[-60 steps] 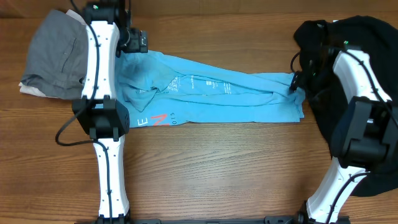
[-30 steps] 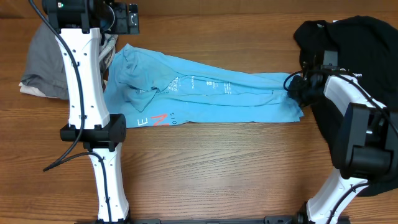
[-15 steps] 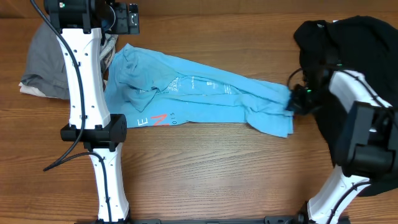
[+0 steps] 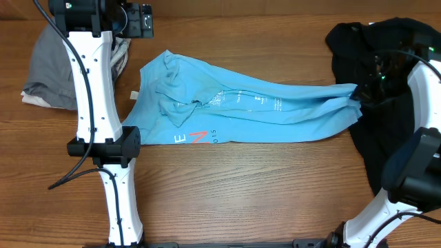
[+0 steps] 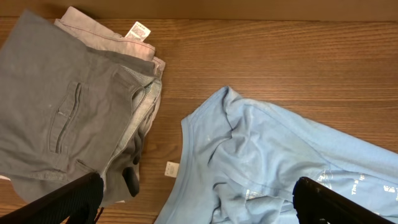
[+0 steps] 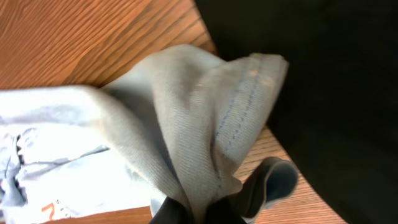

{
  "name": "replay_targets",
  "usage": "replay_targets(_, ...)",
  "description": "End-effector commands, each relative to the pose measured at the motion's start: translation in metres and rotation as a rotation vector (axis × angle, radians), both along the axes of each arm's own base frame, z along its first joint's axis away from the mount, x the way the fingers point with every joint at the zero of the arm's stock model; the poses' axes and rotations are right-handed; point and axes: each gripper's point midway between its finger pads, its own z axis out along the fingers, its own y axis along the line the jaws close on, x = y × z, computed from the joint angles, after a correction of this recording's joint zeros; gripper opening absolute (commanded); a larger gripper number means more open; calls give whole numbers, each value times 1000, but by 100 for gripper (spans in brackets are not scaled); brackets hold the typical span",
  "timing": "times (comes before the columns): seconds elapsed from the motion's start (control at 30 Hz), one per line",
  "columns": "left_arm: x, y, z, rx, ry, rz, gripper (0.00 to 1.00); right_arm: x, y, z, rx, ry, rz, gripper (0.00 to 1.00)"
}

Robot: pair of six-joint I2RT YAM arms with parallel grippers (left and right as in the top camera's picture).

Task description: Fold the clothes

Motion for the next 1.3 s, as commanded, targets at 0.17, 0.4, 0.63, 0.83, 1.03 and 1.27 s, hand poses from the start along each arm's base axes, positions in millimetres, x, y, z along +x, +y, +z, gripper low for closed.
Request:
replay_targets(0.17, -4, 0, 13, 23, -29, -16, 100, 8, 74, 17, -3, -19, 128, 4)
replay_targets(0.4, -4, 1, 3, 41, 6, -28, 100, 14, 156, 18, -1, -47, 234, 4)
replay_targets(0.63, -4, 5, -3, 57, 26, -19, 100, 10, 201, 19, -2, -57, 273, 4)
replay_targets(0.83, -4, 5, -3, 57, 29, -19, 100, 12, 237, 21, 14, -106, 315, 4)
replay_targets(1.03, -4, 5, -3, 57, 29, -19, 100, 13, 271, 22, 33, -150, 358, 4)
replay_targets(1.27, -4, 5, -3, 57, 29, -19, 100, 12, 301, 9, 42, -161, 412, 4)
